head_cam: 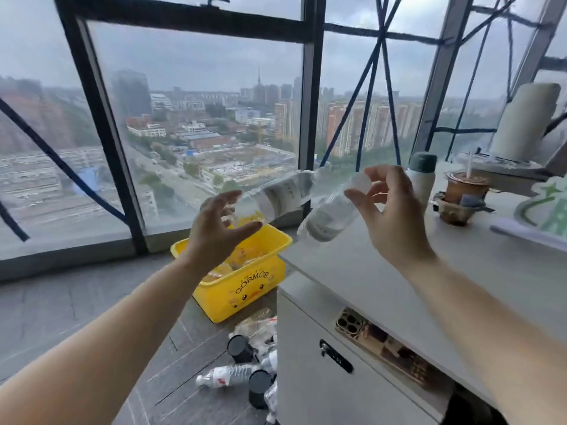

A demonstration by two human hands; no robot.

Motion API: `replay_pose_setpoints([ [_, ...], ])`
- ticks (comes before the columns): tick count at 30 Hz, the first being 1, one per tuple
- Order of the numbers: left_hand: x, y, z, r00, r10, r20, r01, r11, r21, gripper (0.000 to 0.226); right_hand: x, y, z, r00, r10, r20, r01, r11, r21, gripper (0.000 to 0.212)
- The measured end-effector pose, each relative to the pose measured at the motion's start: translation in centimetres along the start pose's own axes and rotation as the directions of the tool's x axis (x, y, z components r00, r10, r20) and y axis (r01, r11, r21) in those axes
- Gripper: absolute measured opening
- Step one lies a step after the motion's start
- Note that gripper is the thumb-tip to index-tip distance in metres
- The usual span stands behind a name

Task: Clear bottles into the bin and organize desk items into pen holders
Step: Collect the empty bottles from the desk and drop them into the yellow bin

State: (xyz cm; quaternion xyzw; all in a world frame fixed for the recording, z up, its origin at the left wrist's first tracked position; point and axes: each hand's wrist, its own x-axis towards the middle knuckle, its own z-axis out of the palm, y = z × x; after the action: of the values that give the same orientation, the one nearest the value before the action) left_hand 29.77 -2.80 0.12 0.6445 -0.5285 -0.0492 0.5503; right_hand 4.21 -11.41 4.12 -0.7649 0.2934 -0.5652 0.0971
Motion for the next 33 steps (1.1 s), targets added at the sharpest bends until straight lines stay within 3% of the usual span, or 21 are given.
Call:
replay_pose_setpoints([
  [8,3.5,-0.2,-6.6,0.985,0.130,-0.111,-0.111,0.981,0.160,0.070,4.6,-2.6,6.8,0.973,-0.201,-0.111,0.214,0.970,0.117,0.029],
  [16,7.7,-3.8,-9.0,0.968,0.139,-0.209,-0.106,0.981,0.164,0.068,8.3,-2.2,14.8,0.914,-0.361,-0.184,0.398,0.882,0.250,0.025],
  [33,18.5,-16.3,-7.9,0.978,0.077,-0.193,-0.046,0.986,0.159,0.069,13.0,4.8,29.7,0.937,-0.328,-0.122,0.348,0.904,0.249,0.024],
])
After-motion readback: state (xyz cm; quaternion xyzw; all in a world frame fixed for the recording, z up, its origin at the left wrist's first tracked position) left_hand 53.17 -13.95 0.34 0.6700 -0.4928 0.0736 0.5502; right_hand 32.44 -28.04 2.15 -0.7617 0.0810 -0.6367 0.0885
